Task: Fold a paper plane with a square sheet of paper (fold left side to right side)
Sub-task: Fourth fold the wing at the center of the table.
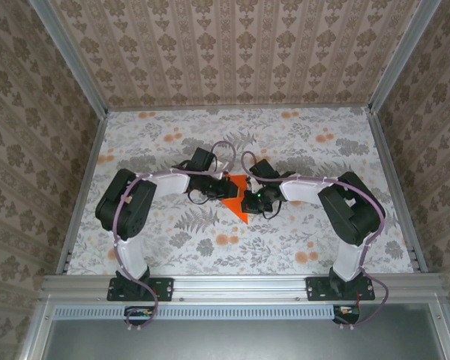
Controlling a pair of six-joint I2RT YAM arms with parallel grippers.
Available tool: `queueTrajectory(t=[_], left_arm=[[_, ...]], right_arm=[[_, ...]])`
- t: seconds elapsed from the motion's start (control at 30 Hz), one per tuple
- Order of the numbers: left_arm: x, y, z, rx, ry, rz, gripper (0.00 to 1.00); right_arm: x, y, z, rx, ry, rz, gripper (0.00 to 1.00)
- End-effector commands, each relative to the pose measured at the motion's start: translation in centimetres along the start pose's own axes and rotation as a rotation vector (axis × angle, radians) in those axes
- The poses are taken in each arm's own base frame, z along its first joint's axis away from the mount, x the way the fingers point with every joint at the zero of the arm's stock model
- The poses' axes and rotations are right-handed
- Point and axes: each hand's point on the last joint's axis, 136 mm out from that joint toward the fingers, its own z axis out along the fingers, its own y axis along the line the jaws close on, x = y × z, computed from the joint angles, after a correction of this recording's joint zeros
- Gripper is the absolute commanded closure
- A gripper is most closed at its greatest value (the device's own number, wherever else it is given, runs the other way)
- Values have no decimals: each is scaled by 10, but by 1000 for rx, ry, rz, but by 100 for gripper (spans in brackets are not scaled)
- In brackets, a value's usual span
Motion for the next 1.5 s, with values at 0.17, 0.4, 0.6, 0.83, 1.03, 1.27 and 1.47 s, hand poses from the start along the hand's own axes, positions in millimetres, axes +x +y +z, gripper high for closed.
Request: queueTrajectory(t=[0.17,0.4,0.6,0.83,1.03,1.27,1.47], left_arm=[[9,3,19,27,56,-17,86],[17,19,27,-13,83,-38,86],[15,41,29,-130,79,-42,87],[2,63,22,-220,33,-59,87],[-18,64,18,-203,-3,-60,87],[-33,62,14,-192,-21,-55,87],[-38,61,9,-197,-31,-53,86]], right_arm=[[46,-56,16,219,158,73,100],[48,-58,17,228,166,73,100],[49,-61,16,244,168,69,100],[51,-63,16,250,173,71,100],[53,-64,16,250,177,72,100],[54,-64,17,244,178,72,100],[53,-63,17,238,174,73,100]])
